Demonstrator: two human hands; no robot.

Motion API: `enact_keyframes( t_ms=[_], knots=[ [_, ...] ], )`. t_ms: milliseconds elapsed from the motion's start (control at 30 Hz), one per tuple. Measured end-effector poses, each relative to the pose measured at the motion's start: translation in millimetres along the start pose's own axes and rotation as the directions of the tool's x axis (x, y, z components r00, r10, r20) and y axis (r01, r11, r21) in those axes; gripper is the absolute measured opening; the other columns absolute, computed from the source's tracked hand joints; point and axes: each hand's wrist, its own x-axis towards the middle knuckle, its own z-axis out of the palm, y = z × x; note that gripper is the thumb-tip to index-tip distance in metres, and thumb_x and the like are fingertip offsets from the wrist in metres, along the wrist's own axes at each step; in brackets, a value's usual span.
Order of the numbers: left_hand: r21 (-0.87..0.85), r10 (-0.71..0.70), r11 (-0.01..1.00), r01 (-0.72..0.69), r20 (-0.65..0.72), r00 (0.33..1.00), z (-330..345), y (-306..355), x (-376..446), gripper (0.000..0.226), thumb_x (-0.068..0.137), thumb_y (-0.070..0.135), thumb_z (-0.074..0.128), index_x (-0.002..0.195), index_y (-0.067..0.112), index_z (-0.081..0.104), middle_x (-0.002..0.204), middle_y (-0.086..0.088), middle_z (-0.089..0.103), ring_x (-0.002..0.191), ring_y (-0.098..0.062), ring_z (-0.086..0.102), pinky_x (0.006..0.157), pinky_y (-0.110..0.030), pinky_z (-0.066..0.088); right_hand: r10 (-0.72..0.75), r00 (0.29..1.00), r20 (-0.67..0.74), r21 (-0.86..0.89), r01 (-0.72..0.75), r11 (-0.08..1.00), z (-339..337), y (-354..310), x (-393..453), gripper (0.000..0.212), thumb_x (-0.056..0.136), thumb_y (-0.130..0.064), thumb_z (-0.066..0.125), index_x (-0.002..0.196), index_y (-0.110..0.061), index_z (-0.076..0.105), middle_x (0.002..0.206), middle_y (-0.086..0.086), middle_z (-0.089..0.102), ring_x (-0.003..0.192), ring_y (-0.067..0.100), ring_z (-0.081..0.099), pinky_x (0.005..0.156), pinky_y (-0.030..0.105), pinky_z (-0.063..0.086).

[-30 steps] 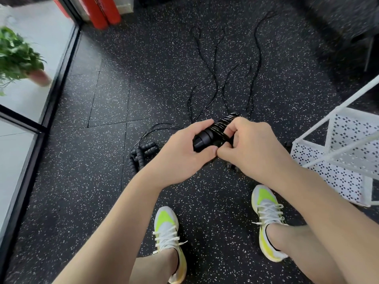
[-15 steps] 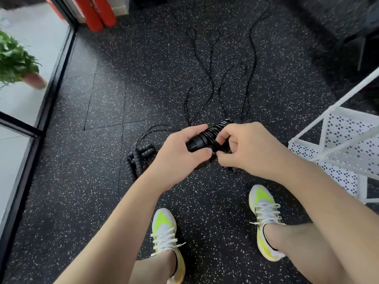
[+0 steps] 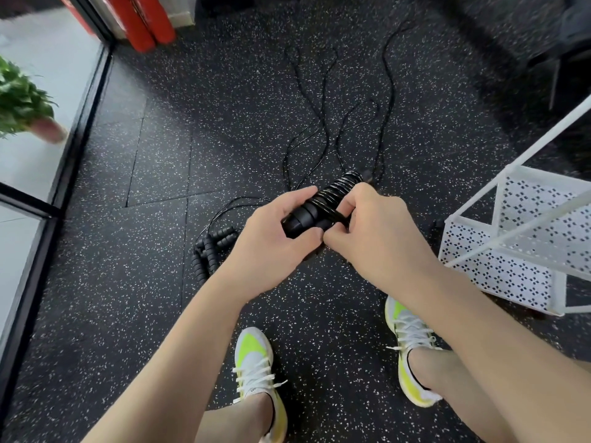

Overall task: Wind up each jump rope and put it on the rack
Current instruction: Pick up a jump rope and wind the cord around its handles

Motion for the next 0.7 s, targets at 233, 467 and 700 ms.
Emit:
enact_keyframes(
  t_ms=[233,467,700],
  knots=[
    [-0.349,-0.174,0.919,0.182,0.053,0.983,9.3,-6.7,-0.1,0.056,0.077,0.017,0.075,0.127,0.030,0.054,0.118,-0.012,0.070,0.090,-0.023,0.071,0.078,-0.038,0.057,-0.036,0.999,0.033,0.075,0.033,0.997,-0.7,3.8,4.0,0.018,0.088,-0.019,0.069,0.089,-0.026,0.053,0.054,-0.010,0.058,0.050,0.003,0.058,0.049,0.021,0.049],
    [-0.542,-0.176,0.820,0.182,0.064,0.982,12.8,-0.3,-0.5,0.052,0.089,-0.002,0.074,0.128,0.023,0.052,0.116,-0.017,0.069,0.081,-0.030,0.068,0.065,-0.035,0.053,-0.112,0.989,0.099,0.156,0.095,0.983,-10.0,7.4,8.1,0.015,0.089,-0.014,0.068,0.093,-0.021,0.056,0.051,-0.017,0.053,0.050,0.008,0.059,0.054,0.023,0.051],
    [-0.654,-0.191,0.749,0.110,-0.054,0.980,18.3,3.9,3.6,0.050,0.088,-0.003,0.072,0.129,0.021,0.052,0.122,-0.016,0.068,0.098,-0.028,0.068,0.076,-0.036,0.053,-0.229,0.973,-0.018,0.173,0.228,0.958,-3.0,5.4,-1.7,0.028,0.083,-0.020,0.075,0.105,-0.026,0.059,0.103,-0.010,0.051,0.084,0.006,0.058,0.073,0.011,0.044]
  ],
)
